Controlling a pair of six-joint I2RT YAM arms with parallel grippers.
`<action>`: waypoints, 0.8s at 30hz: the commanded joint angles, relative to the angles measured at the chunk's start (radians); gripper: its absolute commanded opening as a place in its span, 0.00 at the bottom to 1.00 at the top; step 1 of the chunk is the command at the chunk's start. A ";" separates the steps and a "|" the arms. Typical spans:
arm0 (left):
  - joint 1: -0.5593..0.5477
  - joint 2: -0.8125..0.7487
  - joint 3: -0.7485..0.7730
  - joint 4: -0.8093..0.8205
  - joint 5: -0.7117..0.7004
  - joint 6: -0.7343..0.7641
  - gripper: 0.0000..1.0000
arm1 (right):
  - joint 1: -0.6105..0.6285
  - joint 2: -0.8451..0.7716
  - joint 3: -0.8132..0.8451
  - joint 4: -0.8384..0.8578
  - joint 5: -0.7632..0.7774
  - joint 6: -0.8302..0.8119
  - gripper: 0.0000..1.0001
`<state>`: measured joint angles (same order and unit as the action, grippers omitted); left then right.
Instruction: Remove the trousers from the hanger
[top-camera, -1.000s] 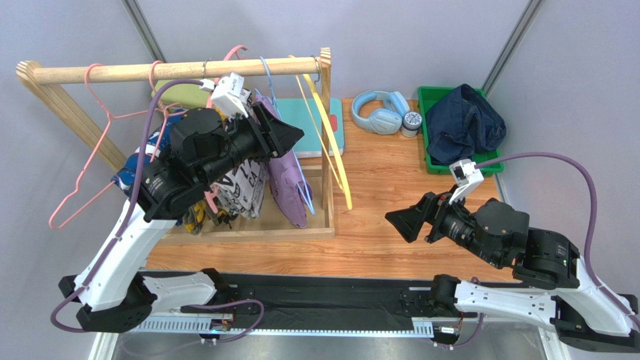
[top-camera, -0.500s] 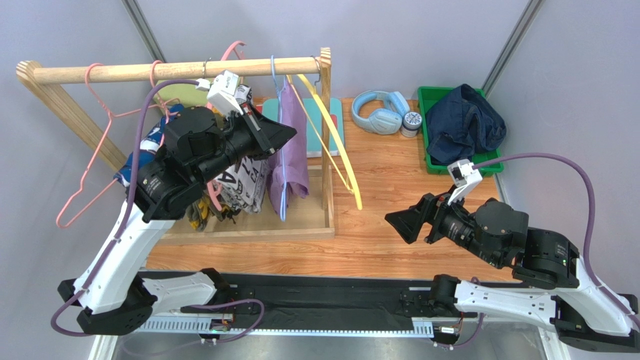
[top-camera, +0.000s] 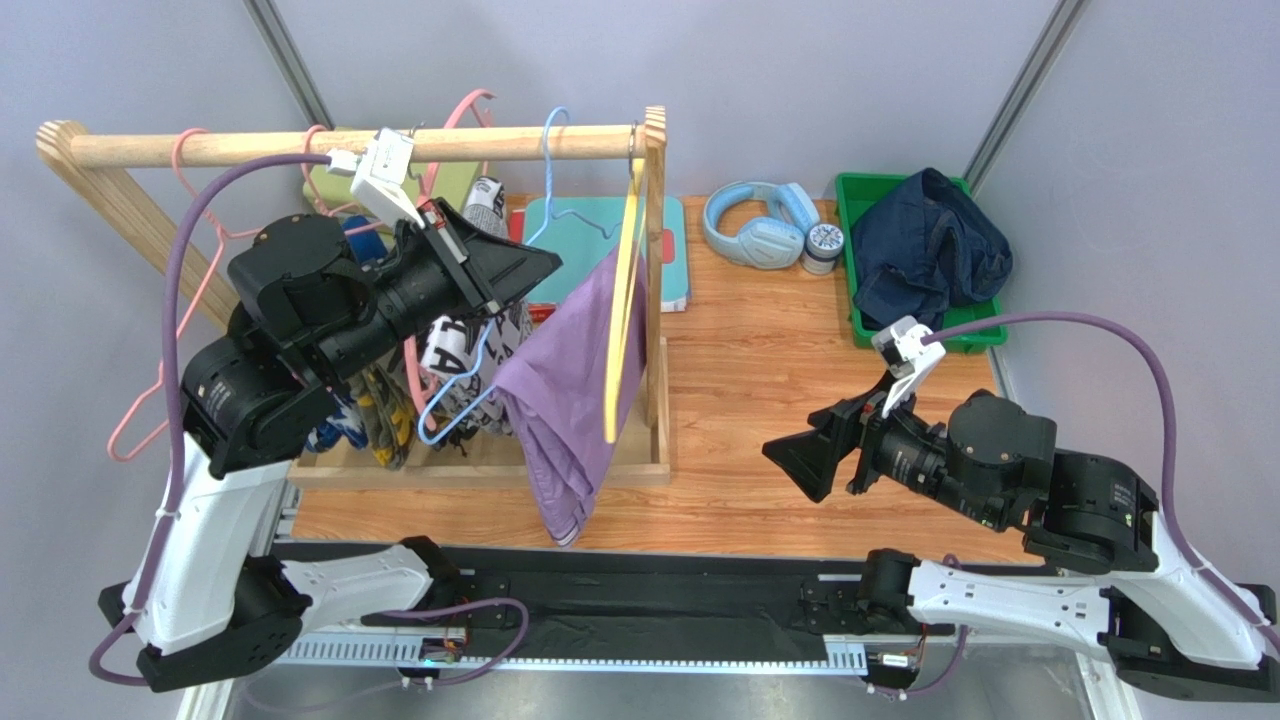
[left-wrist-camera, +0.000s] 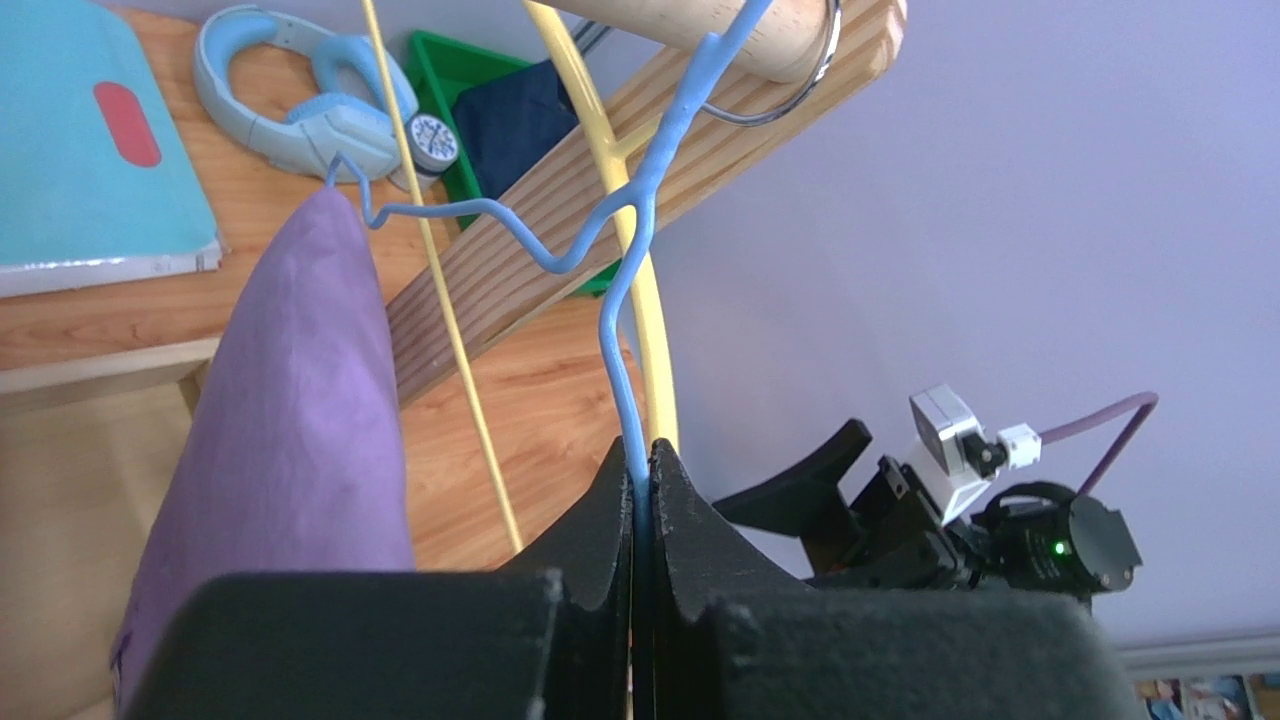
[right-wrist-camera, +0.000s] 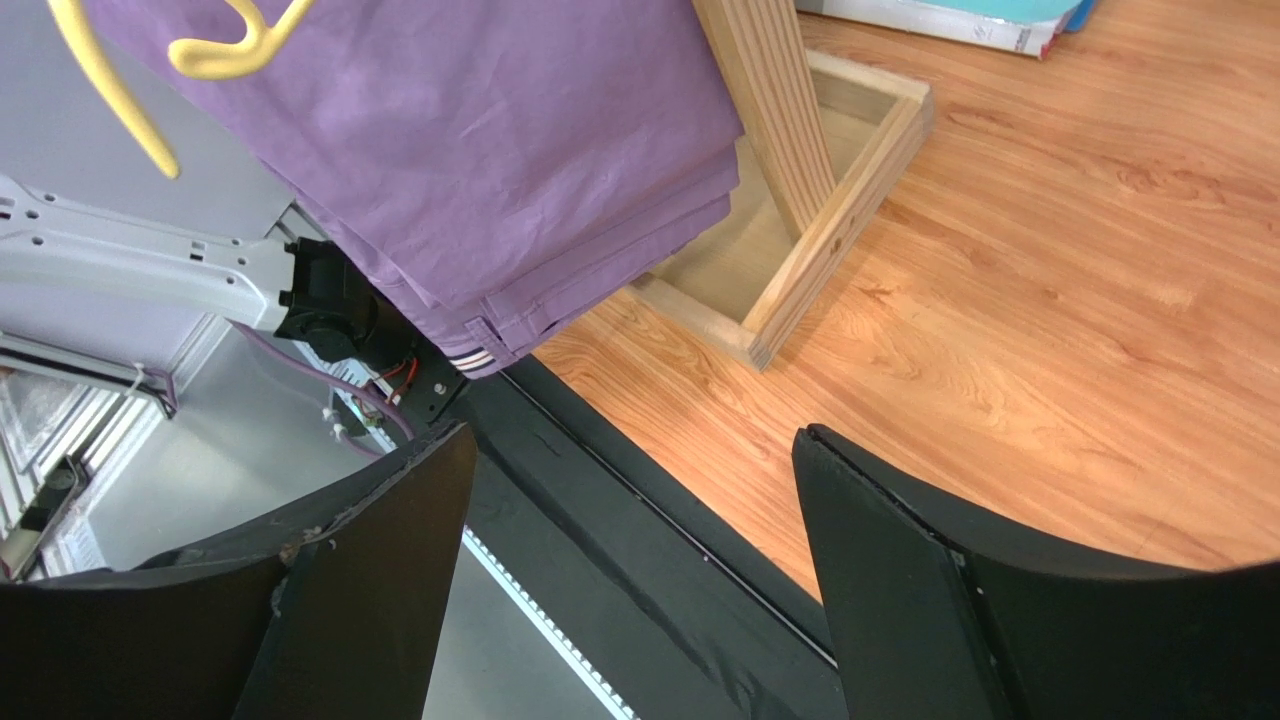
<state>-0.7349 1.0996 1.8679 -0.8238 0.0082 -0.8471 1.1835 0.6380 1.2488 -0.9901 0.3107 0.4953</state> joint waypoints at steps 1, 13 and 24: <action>-0.008 -0.084 0.079 0.078 0.090 0.005 0.00 | 0.005 0.034 0.054 0.021 -0.032 -0.073 0.82; -0.008 -0.001 0.220 0.083 0.027 0.118 0.00 | 0.007 0.032 0.040 0.068 -0.038 -0.054 0.83; -0.008 -0.109 0.289 -0.142 0.029 0.097 0.00 | 0.004 0.193 -0.015 0.180 -0.004 -0.058 0.84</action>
<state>-0.7395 1.0702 2.1033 -0.9760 0.0208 -0.7578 1.1835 0.7689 1.2648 -0.9199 0.2787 0.4442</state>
